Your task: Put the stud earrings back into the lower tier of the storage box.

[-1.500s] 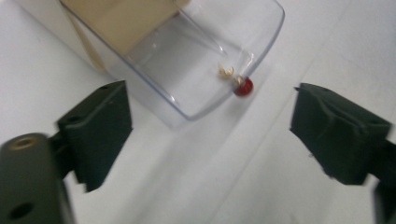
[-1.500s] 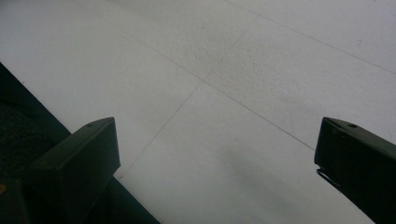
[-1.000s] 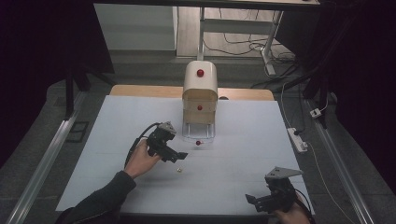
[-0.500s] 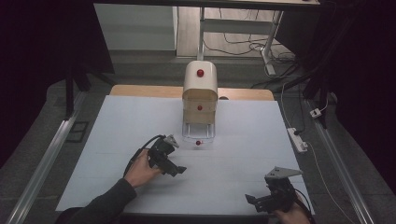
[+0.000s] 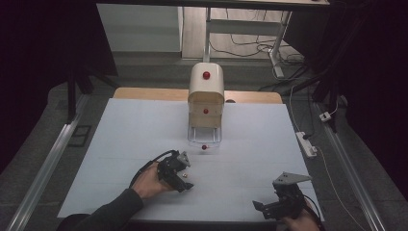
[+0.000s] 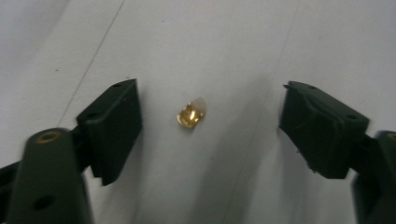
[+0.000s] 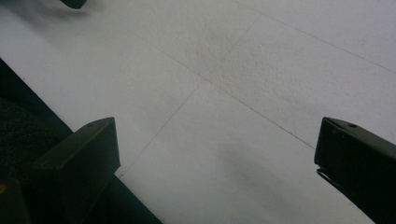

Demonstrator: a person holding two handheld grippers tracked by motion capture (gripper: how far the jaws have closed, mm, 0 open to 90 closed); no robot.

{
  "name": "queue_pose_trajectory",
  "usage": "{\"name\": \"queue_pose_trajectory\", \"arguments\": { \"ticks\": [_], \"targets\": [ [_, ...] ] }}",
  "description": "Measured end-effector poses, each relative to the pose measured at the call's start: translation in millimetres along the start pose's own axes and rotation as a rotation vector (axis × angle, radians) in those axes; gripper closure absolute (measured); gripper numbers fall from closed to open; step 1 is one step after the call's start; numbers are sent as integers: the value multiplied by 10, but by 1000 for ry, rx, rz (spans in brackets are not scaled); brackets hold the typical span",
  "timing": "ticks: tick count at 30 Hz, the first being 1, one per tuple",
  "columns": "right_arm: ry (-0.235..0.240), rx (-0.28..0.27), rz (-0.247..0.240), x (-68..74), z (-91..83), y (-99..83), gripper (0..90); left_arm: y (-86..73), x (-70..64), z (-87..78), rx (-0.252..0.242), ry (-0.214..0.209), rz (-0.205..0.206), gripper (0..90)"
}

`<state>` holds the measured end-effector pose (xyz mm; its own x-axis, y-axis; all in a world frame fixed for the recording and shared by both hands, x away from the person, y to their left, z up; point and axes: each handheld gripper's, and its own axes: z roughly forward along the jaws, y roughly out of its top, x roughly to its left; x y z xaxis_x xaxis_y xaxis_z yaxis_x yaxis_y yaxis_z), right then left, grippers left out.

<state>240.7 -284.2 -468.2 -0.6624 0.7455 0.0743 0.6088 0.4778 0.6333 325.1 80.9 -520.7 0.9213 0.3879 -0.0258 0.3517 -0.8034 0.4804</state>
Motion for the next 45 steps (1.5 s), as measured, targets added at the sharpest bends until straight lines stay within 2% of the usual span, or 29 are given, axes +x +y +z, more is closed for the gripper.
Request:
{"name": "queue_pose_trajectory", "arguments": {
  "ticks": [1,3,6,7,8,9,10,11,13,19,21,24,28,36,38,45],
  "targets": [
    [0,0,0,0,1,0,0,1,2,-12,2,-5,4,305],
    [0,1,-2,1,2,1,0,-6,-1,-36,-3,-10,17,457],
    [1,2,-3,7,4,1,0,12,-30,-41,5,-14,36,571],
    [1,7,-3,11,4,2,0,21,-39,-41,9,-19,43,651],
    [1,7,-3,11,4,2,0,27,-47,-40,10,-19,46,651],
    [0,9,-6,12,7,3,0,34,-55,-40,12,-26,47,750],
    [0,9,-6,12,7,3,0,37,-60,-38,11,-32,52,750],
    [-1,10,-7,13,9,3,0,41,-67,-35,11,-28,49,798],
    [-3,11,-15,14,11,4,0,47,-60,-38,16,-31,44,814],
    [-2,11,-21,18,14,4,22,38,4,-37,3,-73,-8,819],
    [-2,10,-23,19,13,4,22,42,17,-41,-3,-75,-21,819],
    [-1,9,-24,21,12,3,22,61,52,-69,-39,-84,-48,819],
    [-1,8,-23,19,10,2,22,78,71,-100,-78,-81,-82,818],
    [-1,3,-17,13,4,1,15,90,116,-186,-116,-64,-108,818],
    [-3,3,-17,13,3,1,14,91,134,-209,-140,-63,-132,818],
    [-1,4,-20,15,5,1,14,94,200,-292,-179,-56,-165,818]
  ]
}}
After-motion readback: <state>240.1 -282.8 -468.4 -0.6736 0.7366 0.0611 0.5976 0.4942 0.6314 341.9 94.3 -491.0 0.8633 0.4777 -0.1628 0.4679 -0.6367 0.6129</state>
